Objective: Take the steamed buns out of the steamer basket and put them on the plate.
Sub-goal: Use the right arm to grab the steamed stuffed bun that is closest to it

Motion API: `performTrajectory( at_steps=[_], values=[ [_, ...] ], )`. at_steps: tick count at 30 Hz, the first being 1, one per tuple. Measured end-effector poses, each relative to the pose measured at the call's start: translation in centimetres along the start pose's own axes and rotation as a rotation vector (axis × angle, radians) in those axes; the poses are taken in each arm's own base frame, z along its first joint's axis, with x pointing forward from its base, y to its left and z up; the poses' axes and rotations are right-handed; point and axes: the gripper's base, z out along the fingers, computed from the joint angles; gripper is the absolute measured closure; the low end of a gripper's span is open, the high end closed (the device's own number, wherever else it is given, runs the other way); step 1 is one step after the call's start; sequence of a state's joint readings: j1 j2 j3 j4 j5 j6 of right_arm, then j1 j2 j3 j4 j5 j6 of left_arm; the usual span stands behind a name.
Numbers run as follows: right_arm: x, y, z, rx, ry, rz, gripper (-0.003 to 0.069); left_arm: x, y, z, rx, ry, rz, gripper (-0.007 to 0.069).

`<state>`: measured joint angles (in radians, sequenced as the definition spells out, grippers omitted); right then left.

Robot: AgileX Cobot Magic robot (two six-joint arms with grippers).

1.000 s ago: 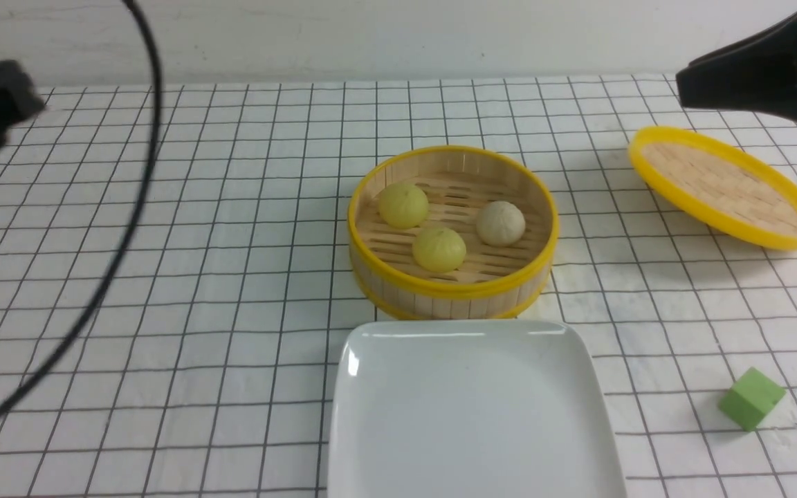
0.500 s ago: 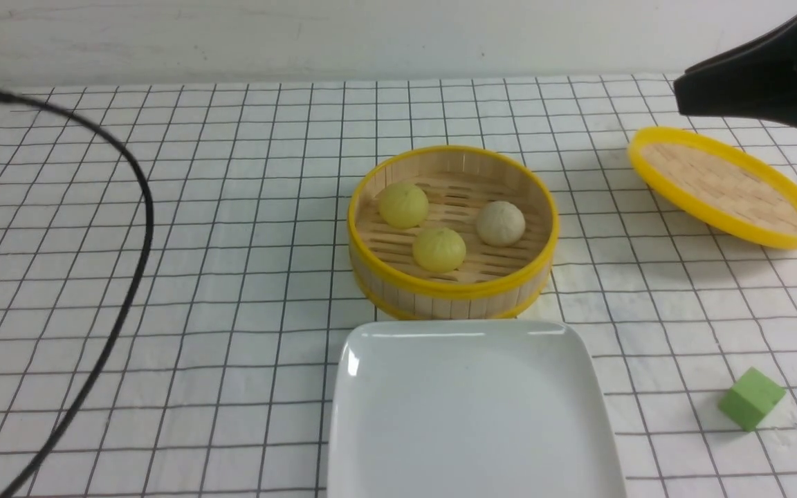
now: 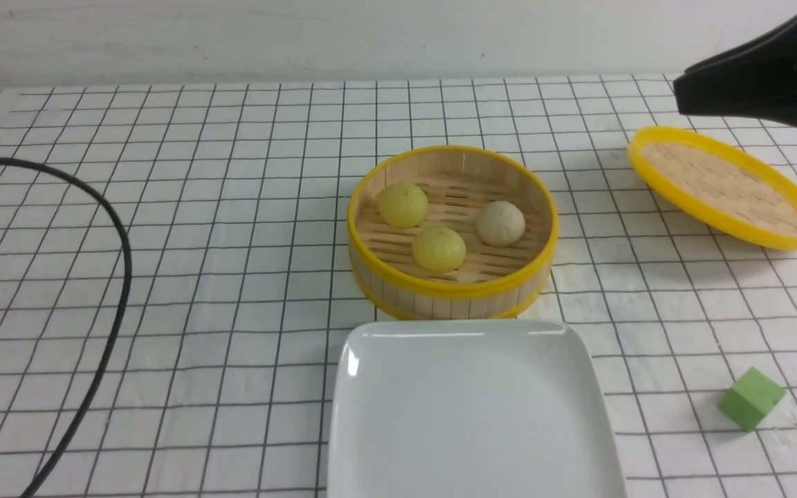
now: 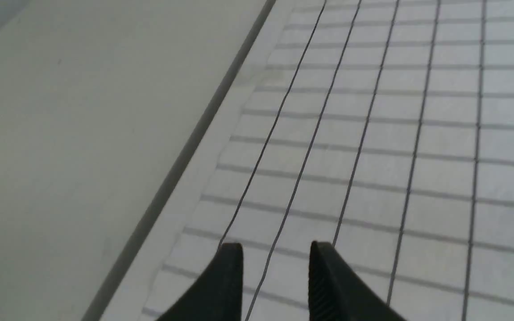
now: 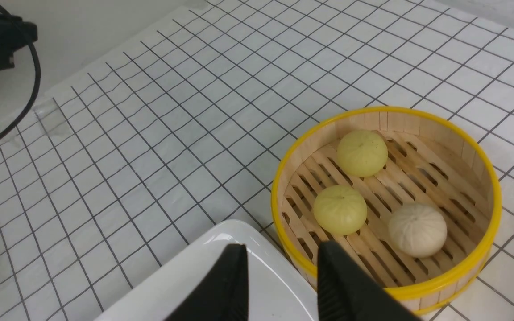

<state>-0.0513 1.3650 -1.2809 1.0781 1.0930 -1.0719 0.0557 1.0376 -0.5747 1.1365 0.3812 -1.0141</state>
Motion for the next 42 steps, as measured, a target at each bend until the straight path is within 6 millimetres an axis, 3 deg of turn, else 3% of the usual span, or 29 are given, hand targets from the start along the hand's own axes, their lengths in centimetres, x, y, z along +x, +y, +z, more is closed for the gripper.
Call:
performTrajectory(
  at_steps=[3,6,11,16,18,19,20,23,30,35,39,42],
  values=[
    [0.0,0.0,0.0,-0.001,-0.002,0.001,0.0419,0.9,0.1,0.0,-0.015,0.097,-0.001,0.0384],
    [-0.1,0.0,0.0,-0.004,-0.007,0.004,0.0419,2.0,-0.8,-0.3,0.083,0.219,-0.052,0.0384],
    [-0.1,0.1,0.0,-0.007,-0.014,0.008,0.0419,2.0,-2.3,-0.6,0.241,0.252,-0.147,0.0384],
    [-0.2,0.1,0.0,-0.011,-0.020,0.012,0.0419,-1.0,-3.7,-2.4,0.450,0.178,-0.122,0.0384],
    [-0.2,0.1,0.0,-0.014,-0.025,0.015,0.0419,-3.9,-4.4,-4.3,0.579,0.073,-0.078,0.0384],
    [-0.2,0.1,0.0,-0.013,-0.025,0.015,0.0419,-3.9,-4.5,-4.4,0.587,0.074,-0.073,0.0384],
    [-0.2,0.1,0.0,-0.013,-0.025,0.015,0.0419,-5.5,-4.7,-5.3,0.640,0.017,-0.051,0.0384],
    [-0.2,0.1,0.0,-0.013,-0.025,0.015,0.0419,-7.1,-4.8,-6.5,0.705,-0.038,0.002,0.0384],
    [-0.1,0.1,0.0,-0.006,-0.011,0.054,0.0419,-6.2,-4.7,-6.8,0.720,0.033,0.204,0.0383],
    [-0.1,-0.2,-0.4,0.048,0.062,0.057,0.0419,-5.8,-4.6,-6.7,0.710,0.060,0.251,0.0368],
    [-1.2,0.3,-0.9,0.063,0.067,0.012,0.0419,-5.5,-4.6,-6.9,0.728,0.085,0.288,0.0309],
    [-1.6,1.2,-0.2,0.030,0.079,-0.022,0.0419,-5.4,-4.7,-7.0,0.744,0.083,0.315,0.0242]
  ],
)
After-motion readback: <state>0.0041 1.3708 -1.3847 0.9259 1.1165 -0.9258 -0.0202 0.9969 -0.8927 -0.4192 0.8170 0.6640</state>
